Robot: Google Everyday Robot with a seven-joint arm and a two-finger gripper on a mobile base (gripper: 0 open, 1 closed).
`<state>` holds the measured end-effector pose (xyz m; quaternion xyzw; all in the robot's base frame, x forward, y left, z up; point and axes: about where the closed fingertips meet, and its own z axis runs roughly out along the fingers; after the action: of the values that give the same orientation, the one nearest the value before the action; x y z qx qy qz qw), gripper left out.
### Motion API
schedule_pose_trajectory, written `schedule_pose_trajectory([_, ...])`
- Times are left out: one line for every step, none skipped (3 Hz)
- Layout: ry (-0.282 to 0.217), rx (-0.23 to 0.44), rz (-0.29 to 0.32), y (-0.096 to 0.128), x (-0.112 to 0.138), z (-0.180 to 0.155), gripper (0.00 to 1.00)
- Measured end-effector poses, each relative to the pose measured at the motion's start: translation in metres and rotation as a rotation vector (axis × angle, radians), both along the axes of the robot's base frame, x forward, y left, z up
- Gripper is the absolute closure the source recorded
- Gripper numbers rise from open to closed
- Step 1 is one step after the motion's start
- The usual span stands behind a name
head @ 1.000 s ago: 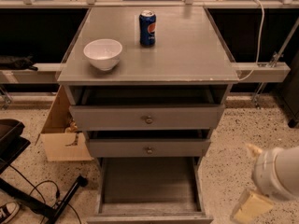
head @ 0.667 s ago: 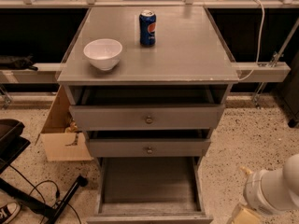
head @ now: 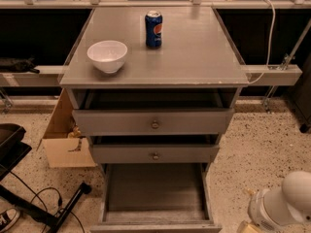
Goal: Close bottom drawer
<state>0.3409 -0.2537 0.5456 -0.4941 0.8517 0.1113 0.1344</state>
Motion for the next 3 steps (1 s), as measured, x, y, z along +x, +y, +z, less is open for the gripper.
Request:
schedule_pose_trajectory([0.0, 0.0, 0.0, 0.0, 0.0, 0.0, 0.0])
schedule_pose_trajectory([0.028, 0.021, 0.01, 0.01, 0.001, -0.047, 0.0])
schedule_pose_trajectory([0.063, 0.052, 0.023, 0.027, 0.005, -0.151, 0.24])
